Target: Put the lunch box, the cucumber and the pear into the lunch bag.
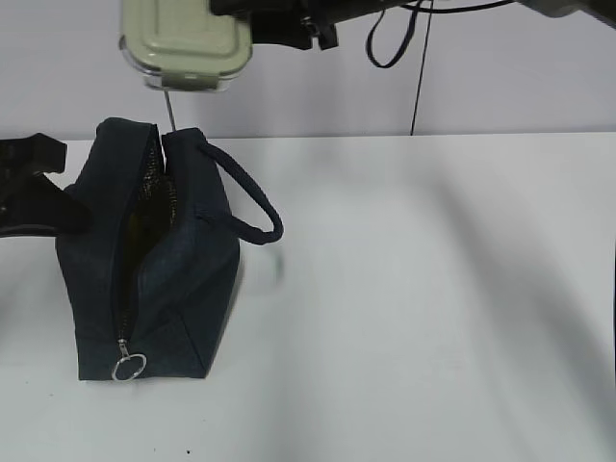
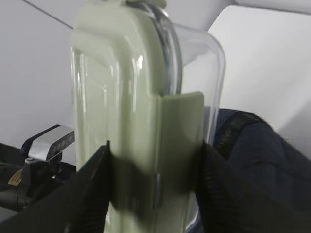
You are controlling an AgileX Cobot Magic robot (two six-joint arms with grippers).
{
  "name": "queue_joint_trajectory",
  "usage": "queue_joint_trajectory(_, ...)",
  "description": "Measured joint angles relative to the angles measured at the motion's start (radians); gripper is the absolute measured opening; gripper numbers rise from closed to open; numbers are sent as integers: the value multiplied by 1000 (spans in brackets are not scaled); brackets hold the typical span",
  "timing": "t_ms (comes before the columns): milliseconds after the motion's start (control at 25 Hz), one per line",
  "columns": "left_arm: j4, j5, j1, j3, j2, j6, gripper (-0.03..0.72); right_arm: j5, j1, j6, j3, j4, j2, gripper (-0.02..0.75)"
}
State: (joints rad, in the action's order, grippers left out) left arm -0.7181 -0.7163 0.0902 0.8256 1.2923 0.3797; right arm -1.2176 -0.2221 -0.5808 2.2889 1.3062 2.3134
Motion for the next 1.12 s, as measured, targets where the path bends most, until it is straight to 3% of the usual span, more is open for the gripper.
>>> queue_joint_trajectory(240, -1, 14, 0, 0, 0, 0, -15, -6, -113, 34, 1, -82, 0, 383)
queue_joint_trajectory(480, -1, 21, 0, 0, 0, 0, -15, -26, -138, 118, 1, -246, 0, 383)
queue_joint_trajectory(1120, -1, 26, 0, 0, 0, 0, -15, -20, -138, 164, -84, -235, 0, 383)
